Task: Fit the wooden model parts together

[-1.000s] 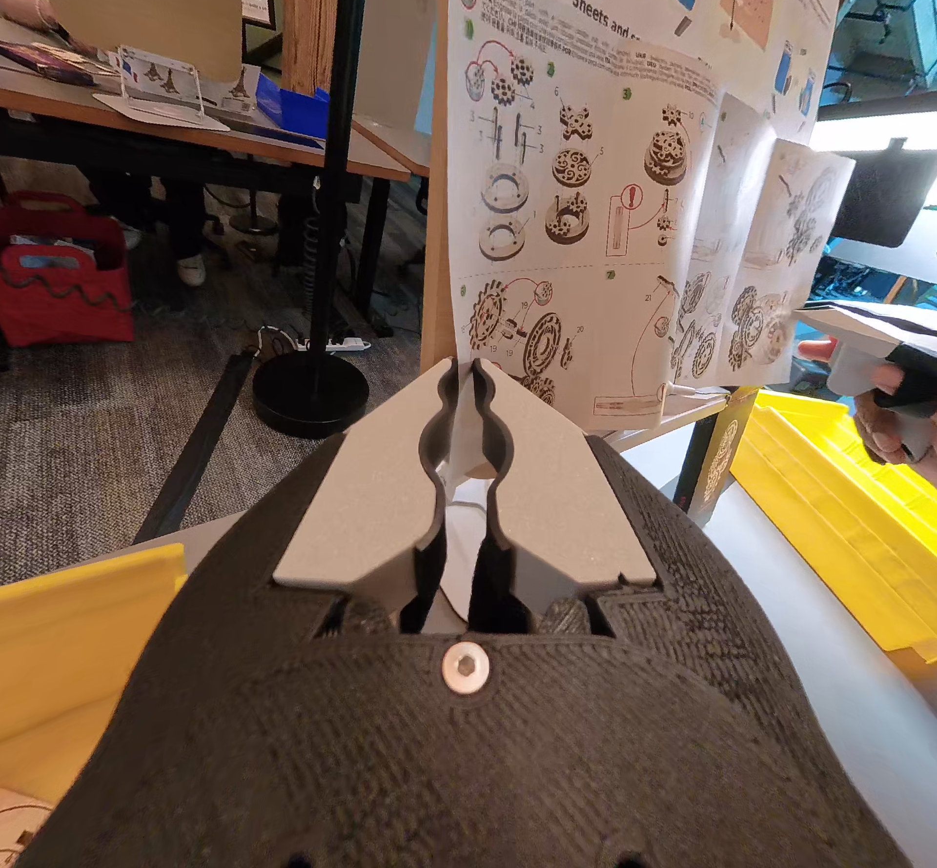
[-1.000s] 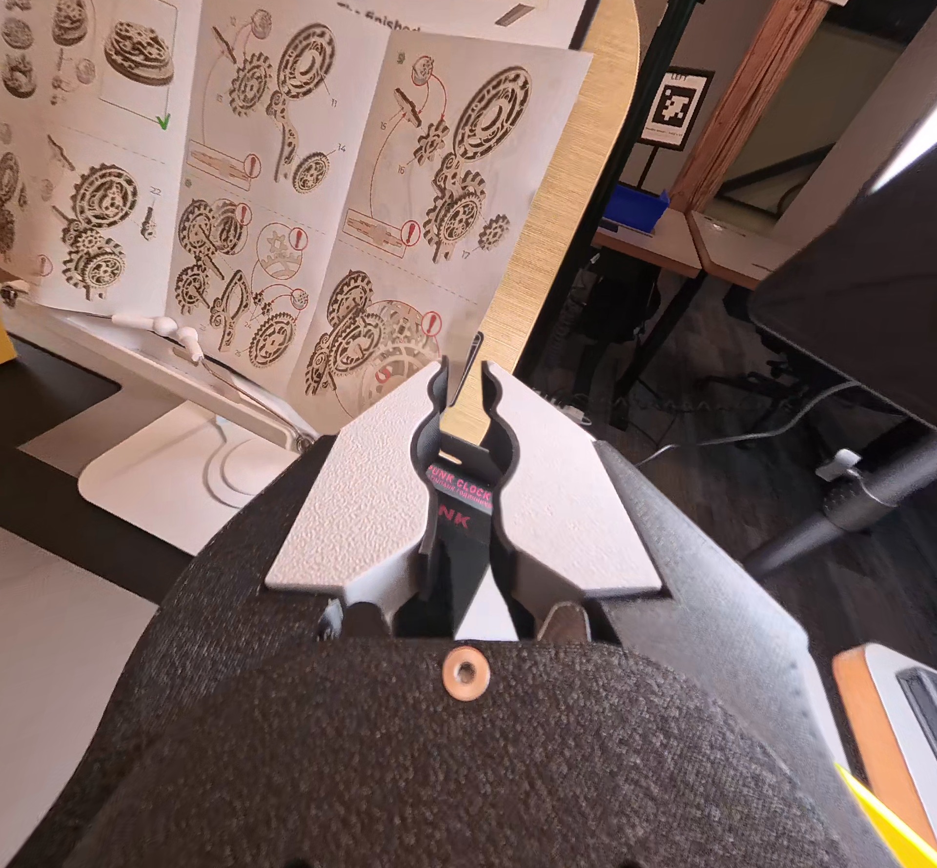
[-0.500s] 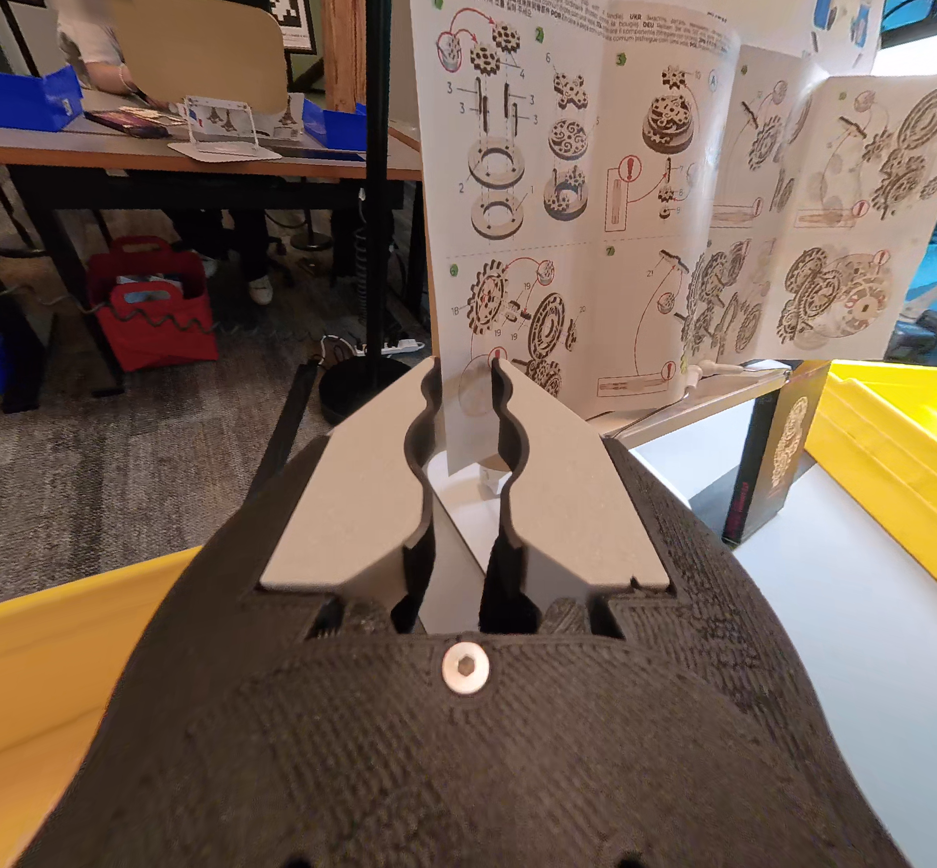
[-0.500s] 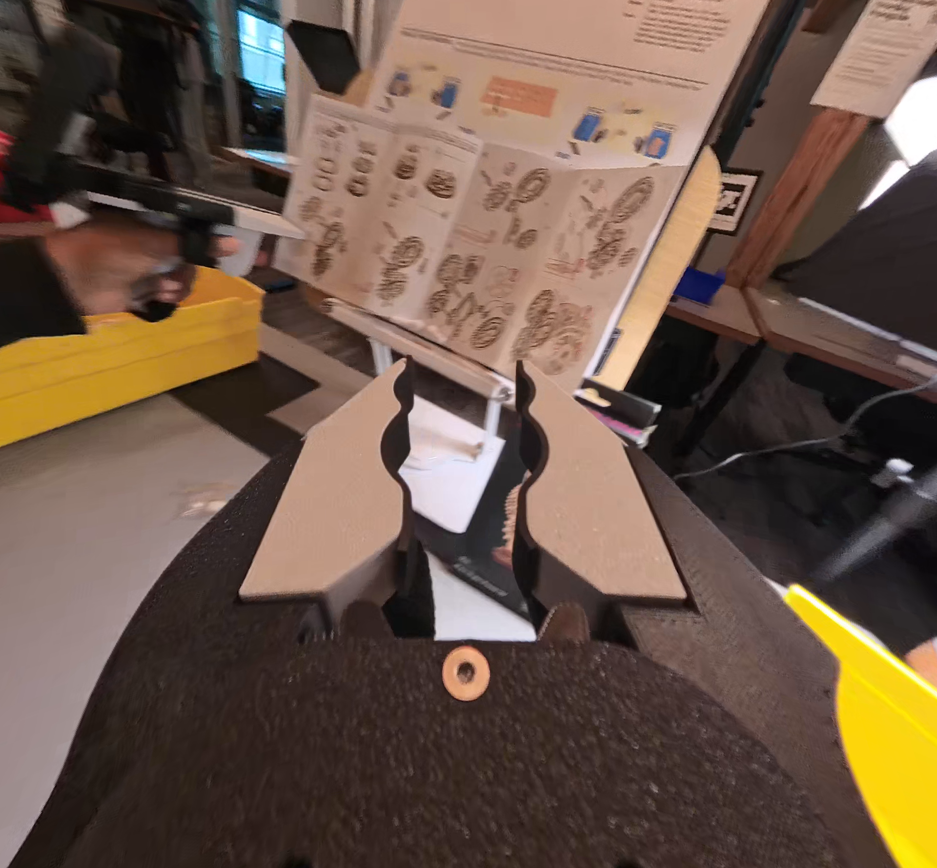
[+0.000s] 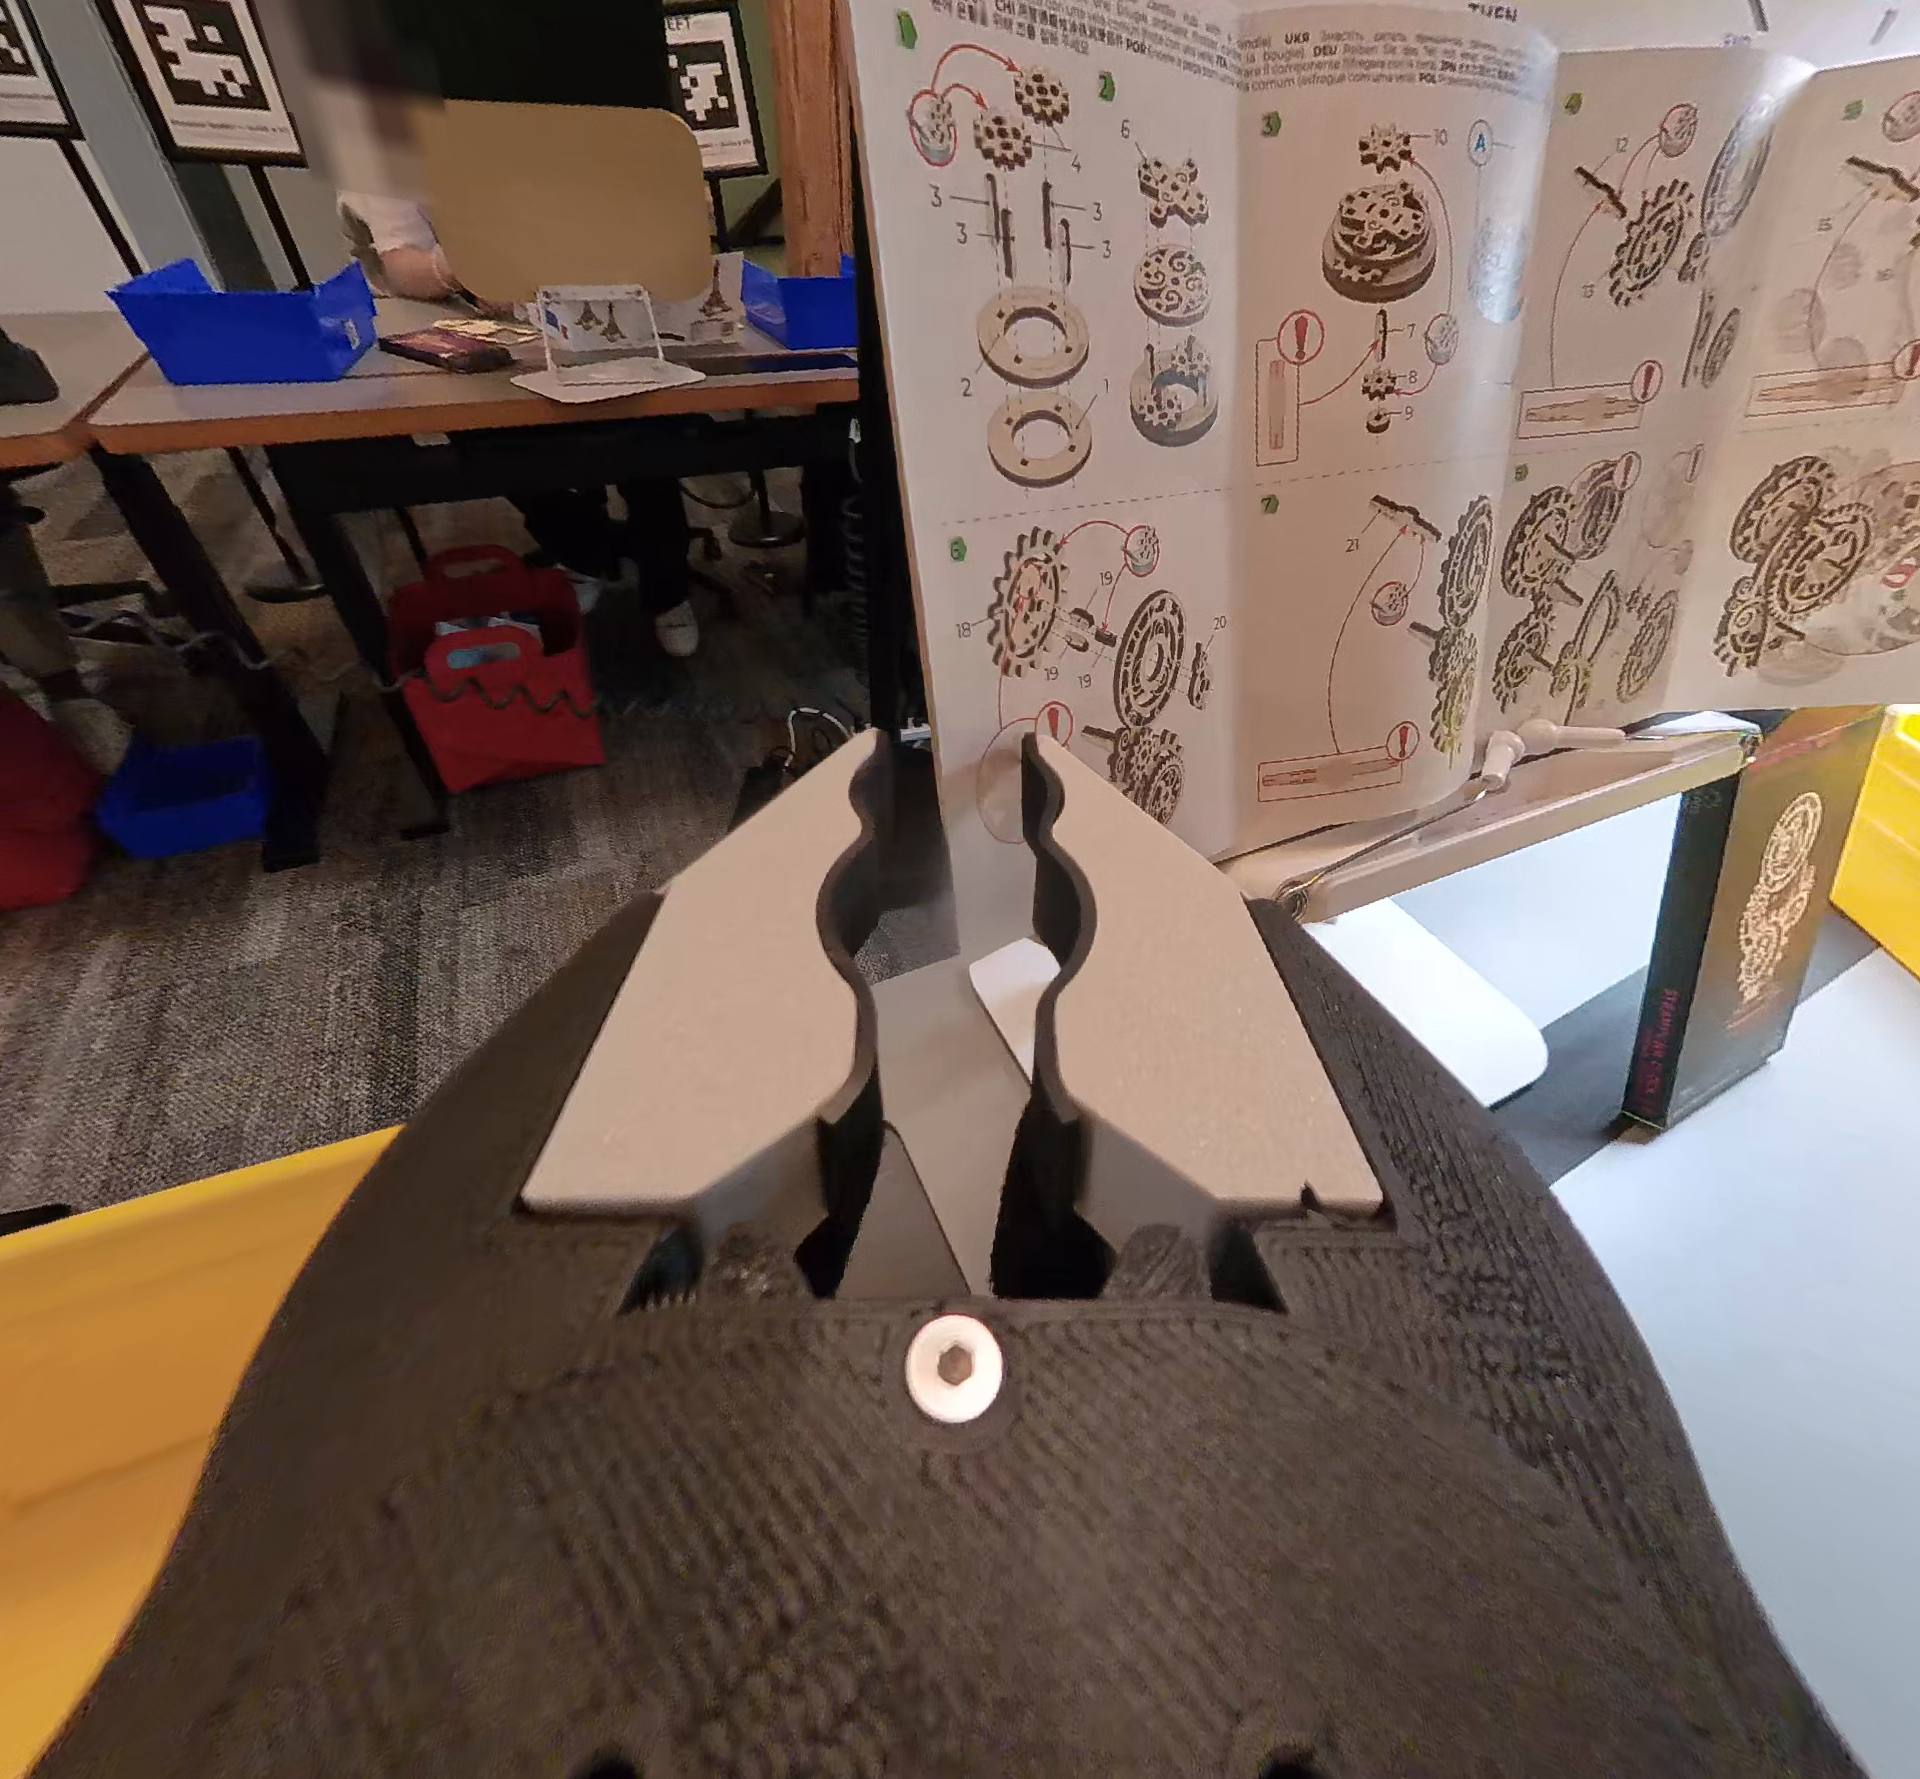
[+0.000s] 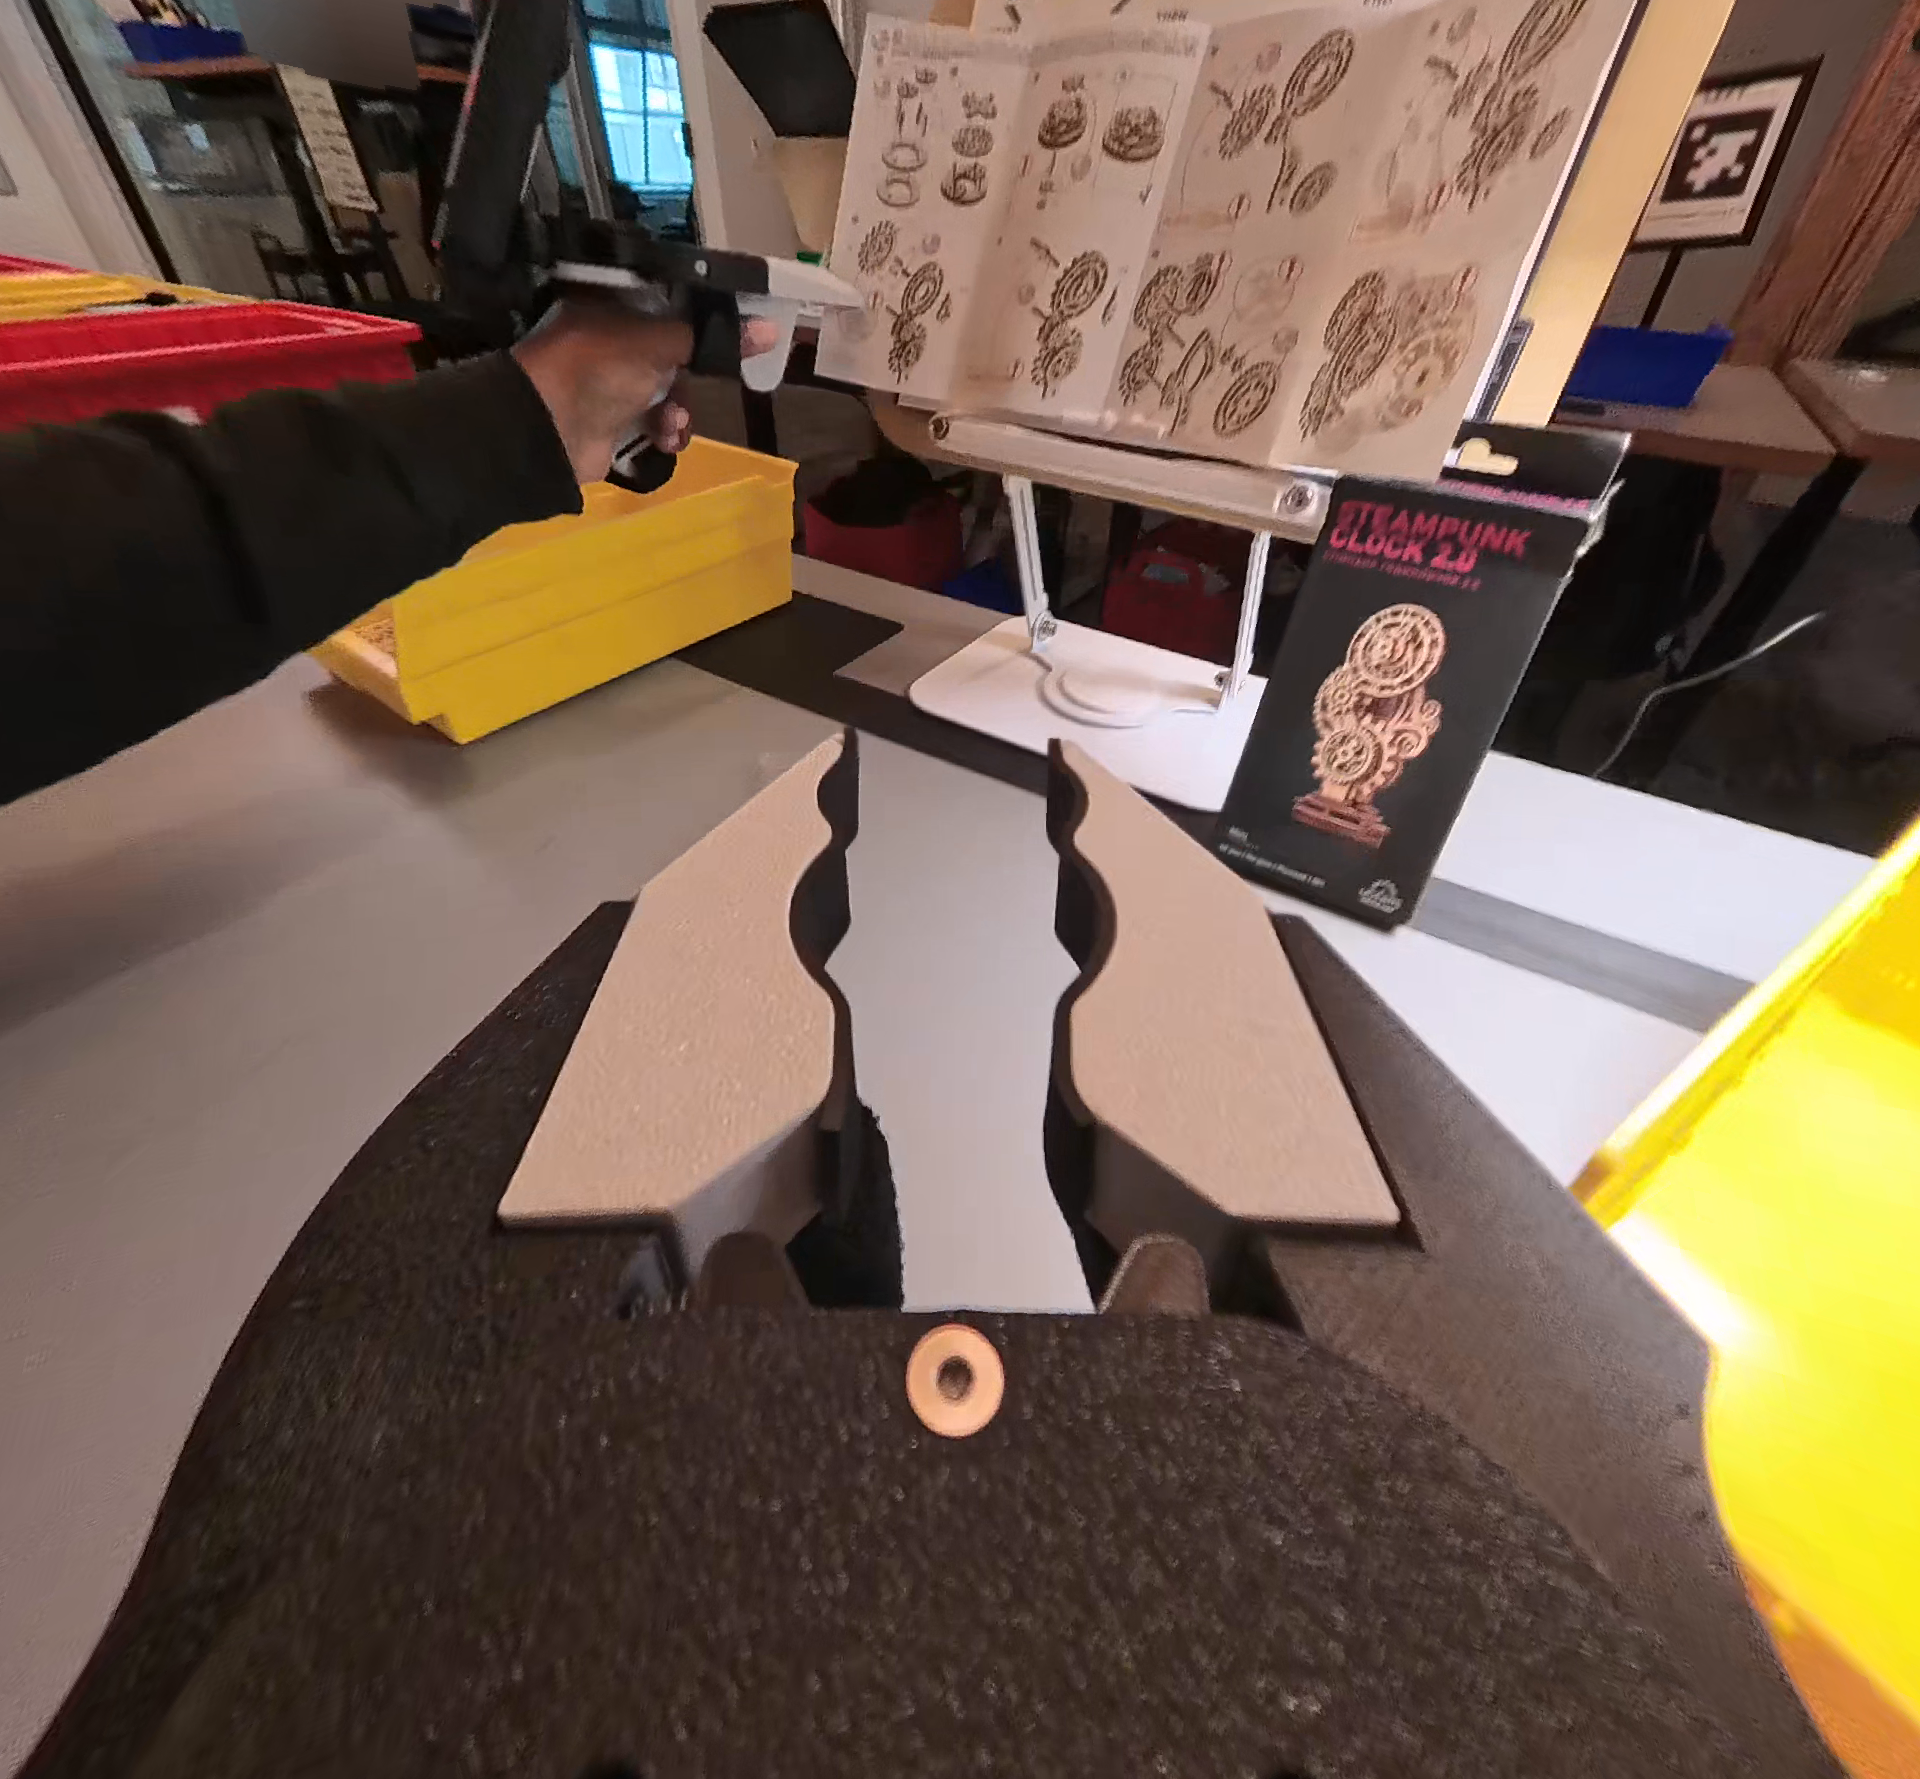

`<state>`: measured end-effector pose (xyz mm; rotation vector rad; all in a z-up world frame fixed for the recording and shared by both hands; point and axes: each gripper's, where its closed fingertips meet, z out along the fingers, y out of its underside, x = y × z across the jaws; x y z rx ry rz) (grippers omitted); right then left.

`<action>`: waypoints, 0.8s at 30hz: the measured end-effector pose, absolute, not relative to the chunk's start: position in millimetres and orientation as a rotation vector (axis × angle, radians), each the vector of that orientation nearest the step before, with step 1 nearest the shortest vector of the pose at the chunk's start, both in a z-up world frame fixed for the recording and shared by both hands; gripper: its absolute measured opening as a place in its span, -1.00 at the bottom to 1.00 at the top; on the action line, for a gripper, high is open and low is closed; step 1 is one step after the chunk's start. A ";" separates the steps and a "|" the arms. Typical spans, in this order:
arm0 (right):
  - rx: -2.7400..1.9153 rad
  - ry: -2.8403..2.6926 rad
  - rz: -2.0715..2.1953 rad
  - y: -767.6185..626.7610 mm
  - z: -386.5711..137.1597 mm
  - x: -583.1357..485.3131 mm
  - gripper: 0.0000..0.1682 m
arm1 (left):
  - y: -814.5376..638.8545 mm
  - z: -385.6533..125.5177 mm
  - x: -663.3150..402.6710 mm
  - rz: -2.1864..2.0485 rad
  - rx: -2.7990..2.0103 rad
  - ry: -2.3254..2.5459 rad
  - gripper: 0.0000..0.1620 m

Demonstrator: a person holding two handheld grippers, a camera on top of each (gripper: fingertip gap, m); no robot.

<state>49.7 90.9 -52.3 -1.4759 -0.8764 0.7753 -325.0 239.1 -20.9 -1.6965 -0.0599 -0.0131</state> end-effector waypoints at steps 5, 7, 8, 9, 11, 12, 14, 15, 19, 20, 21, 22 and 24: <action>-1.442 -0.868 0.823 76.2 -71.6 51.5 -0.60 | 231.9 -17.9 -328.6 0.011 -1.695 -0.070 -0.70; -1.420 -0.867 0.823 76.5 -73.3 50.7 -0.60 | 228.0 -14.8 -329.6 0.023 -1.687 -0.073 -0.70; -1.411 -0.867 0.821 77.0 -73.8 50.5 -0.60 | 225.5 -12.5 -329.6 0.028 -1.680 -0.074 -0.70; -1.401 -0.865 0.816 77.6 -74.5 50.8 -0.61 | 222.5 -9.8 -329.3 0.035 -1.670 -0.076 -0.70; -1.385 -0.850 0.810 78.6 -76.0 52.4 -0.61 | 214.8 -3.1 -327.8 0.060 -1.638 -0.075 -0.72; -1.384 -0.841 0.811 78.8 -77.3 53.2 -0.61 | 210.7 -0.3 -326.7 0.076 -1.623 -0.076 -0.73; -1.384 -0.828 0.814 79.1 -79.6 54.8 -0.61 | 202.3 5.0 -323.3 0.106 -1.590 -0.077 -0.75; -1.381 -0.827 0.810 79.0 -80.6 55.4 -0.61 | 198.1 8.0 -320.2 0.118 -1.571 -0.074 -0.76; -1.378 -0.824 0.790 81.2 -86.0 57.9 -0.62 | 180.6 23.7 -305.1 0.167 -1.489 -0.068 -0.86; -1.382 -0.820 0.791 82.1 -87.9 58.2 -0.62 | 176.2 28.3 -299.9 0.171 -1.468 -0.065 -0.89; -1.382 -0.817 0.789 83.0 -89.5 58.6 -0.62 | 171.9 32.1 -294.9 0.176 -1.451 -0.063 -0.91; -1.377 -0.812 0.786 83.7 -90.3 59.1 -0.63 | 167.5 35.6 -290.2 0.182 -1.435 -0.062 -0.94; -1.359 -0.793 0.782 84.7 -89.6 60.6 -0.64 | 157.2 43.5 -279.1 0.193 -1.392 -0.055 -1.00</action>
